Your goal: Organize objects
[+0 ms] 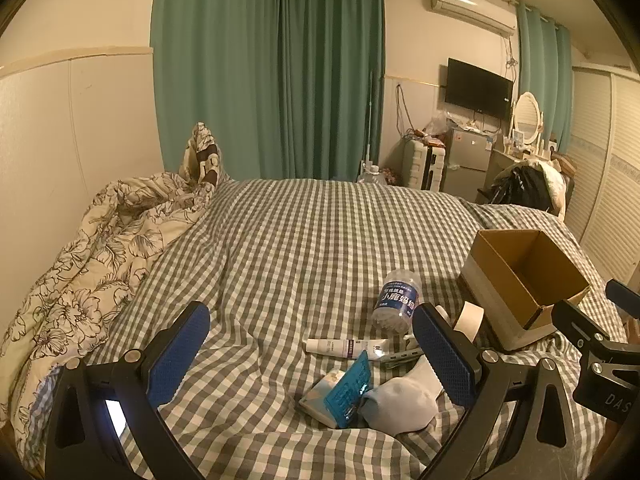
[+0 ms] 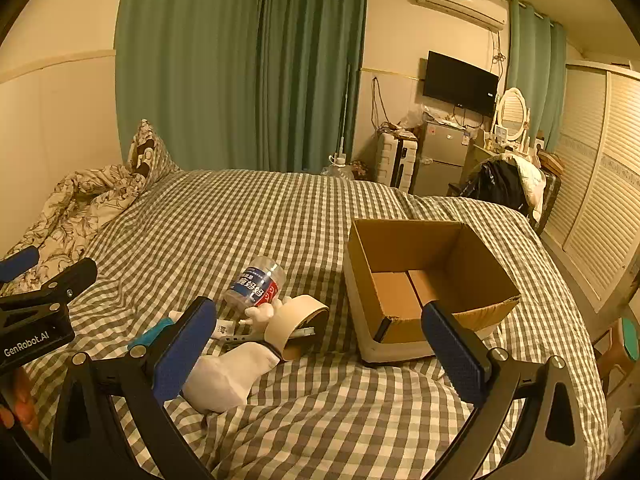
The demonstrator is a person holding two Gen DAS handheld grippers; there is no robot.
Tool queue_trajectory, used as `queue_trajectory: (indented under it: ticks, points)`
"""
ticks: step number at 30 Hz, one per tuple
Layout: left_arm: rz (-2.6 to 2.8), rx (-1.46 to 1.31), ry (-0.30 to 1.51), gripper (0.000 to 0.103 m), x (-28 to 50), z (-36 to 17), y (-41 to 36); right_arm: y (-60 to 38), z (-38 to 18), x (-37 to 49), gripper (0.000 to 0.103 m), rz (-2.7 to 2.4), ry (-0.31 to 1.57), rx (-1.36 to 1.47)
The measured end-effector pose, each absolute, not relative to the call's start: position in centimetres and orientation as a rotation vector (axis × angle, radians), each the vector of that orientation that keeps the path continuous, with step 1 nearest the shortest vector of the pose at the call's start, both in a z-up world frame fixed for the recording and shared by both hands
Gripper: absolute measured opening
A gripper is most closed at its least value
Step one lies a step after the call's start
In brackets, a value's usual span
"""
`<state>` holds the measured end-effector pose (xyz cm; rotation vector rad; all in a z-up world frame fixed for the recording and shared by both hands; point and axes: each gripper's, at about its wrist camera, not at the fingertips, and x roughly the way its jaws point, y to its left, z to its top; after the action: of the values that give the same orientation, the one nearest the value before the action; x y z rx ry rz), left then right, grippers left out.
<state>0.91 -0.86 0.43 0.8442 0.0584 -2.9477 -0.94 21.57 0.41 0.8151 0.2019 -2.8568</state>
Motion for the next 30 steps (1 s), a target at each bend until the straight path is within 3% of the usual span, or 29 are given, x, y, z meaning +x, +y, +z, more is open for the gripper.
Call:
queue_trajectory:
  ticks: [13,26,30]
  points:
    - [-2.953,0.841,0.062,0.103,1.5,1.0,-1.0,21.7,1.7,0.3,0.103,-2.849,0.195,0.77]
    - [-2.787,1.277,-0.027,0.102,-2.7,-8.4,-2.0,20.1,-4.5,-2.8,0.103,-2.71,0.242,1.029]
    - [-2.771,1.4,-0.005,0.098,-3.9,-10.8,-1.6,19.7,-5.9,-3.8,0.103,-2.67,0.24,1.098]
